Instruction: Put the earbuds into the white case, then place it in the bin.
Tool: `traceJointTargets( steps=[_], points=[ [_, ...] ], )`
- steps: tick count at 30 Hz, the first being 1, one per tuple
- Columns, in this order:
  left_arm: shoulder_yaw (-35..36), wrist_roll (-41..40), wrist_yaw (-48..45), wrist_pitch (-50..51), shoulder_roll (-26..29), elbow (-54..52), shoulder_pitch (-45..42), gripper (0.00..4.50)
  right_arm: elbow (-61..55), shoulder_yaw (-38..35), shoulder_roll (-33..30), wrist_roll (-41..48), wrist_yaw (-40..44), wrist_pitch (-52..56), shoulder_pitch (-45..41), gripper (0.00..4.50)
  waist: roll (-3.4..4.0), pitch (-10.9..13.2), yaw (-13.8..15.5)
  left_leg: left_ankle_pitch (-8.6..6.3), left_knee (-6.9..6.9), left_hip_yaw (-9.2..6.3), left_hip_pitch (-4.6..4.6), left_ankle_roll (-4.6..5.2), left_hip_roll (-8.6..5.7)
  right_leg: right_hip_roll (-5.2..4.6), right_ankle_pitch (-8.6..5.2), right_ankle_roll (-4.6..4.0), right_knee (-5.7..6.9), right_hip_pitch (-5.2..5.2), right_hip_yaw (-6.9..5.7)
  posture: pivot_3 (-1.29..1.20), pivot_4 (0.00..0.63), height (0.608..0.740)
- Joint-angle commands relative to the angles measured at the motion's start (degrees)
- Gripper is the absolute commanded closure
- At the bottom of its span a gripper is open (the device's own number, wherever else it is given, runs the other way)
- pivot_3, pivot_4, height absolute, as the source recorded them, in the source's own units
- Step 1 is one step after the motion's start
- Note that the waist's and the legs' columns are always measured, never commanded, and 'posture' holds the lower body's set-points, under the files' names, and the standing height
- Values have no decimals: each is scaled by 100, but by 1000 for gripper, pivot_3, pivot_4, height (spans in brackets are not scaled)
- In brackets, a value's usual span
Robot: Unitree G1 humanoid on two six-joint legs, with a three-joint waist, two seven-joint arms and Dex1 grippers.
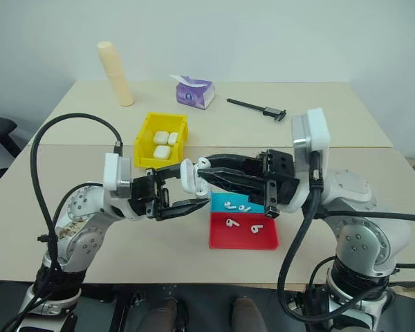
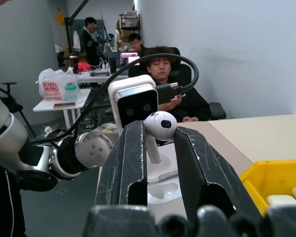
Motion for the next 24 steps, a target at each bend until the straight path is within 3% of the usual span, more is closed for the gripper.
traceJointTargets(
  steps=[1,15,24],
  points=[
    [55,-46,-4,-86,-42,-123,-98,1705,-113,176,-179,115,-55,-394,62,3854,0,0,0,0,0,0,0,0,0,0,0,0,1,-1,0,0,150,740],
    [384,-294,-86,451,86,515,-1157,1705,173,622,-698,-86,-202,-1183,337,3854,-3,2,-1,0,0,-4,0,0,0,2,-1,2,1,0,-1,0,150,740],
    [104,-70,-153,178,50,-138,-154,1705,414,130,-852,893,-351,-1201,58,3854,-3,2,8,0,1,-2,0,0,0,0,0,1,1,0,1,0,150,740]
  ],
)
